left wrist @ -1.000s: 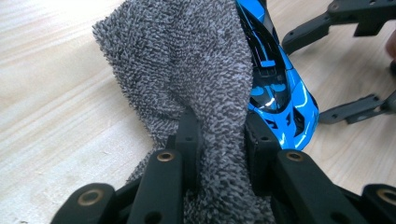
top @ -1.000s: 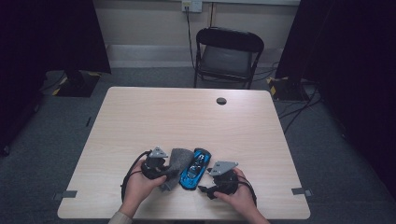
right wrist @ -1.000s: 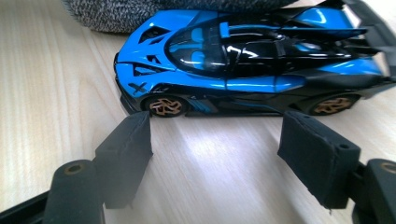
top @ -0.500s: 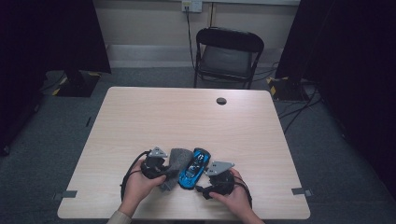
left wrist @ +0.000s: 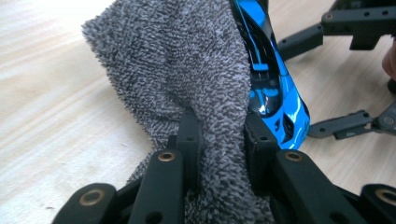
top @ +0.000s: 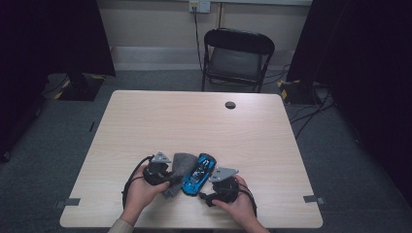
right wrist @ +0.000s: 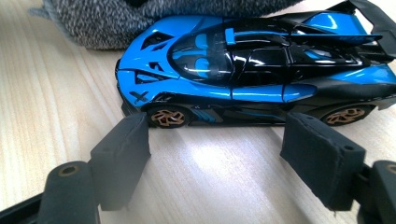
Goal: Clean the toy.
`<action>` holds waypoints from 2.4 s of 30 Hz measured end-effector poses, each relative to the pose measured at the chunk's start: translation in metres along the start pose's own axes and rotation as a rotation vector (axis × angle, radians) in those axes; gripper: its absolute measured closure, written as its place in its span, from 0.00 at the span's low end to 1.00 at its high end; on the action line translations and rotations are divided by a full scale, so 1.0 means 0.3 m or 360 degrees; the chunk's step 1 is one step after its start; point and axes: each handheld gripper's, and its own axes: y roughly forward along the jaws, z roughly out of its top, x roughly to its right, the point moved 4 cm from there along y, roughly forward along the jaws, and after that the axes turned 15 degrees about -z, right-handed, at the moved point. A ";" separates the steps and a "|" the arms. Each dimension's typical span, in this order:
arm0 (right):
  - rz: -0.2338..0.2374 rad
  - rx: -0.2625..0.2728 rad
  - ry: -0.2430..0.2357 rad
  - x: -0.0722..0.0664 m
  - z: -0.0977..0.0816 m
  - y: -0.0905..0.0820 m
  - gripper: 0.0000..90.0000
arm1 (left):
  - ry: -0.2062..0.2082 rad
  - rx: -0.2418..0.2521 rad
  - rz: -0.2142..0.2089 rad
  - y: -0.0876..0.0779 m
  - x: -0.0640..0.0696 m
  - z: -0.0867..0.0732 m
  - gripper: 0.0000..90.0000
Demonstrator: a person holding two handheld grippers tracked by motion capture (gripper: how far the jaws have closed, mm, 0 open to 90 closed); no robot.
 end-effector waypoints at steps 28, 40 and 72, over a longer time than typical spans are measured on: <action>-0.0107 -0.0107 0.0079 0.254 -0.172 -0.143 0.19 | 0.0214 -0.0021 -0.0223 0.160 0.196 0.234 0.81; -0.0151 -0.0120 0.0109 0.359 -0.237 -0.187 0.15 | 0.0253 -0.0042 -0.0295 0.279 0.253 0.260 0.81; -0.0222 -0.0082 0.0191 0.444 -0.299 -0.225 0.15 | 0.0264 -0.0186 -0.0253 0.469 0.282 0.221 0.76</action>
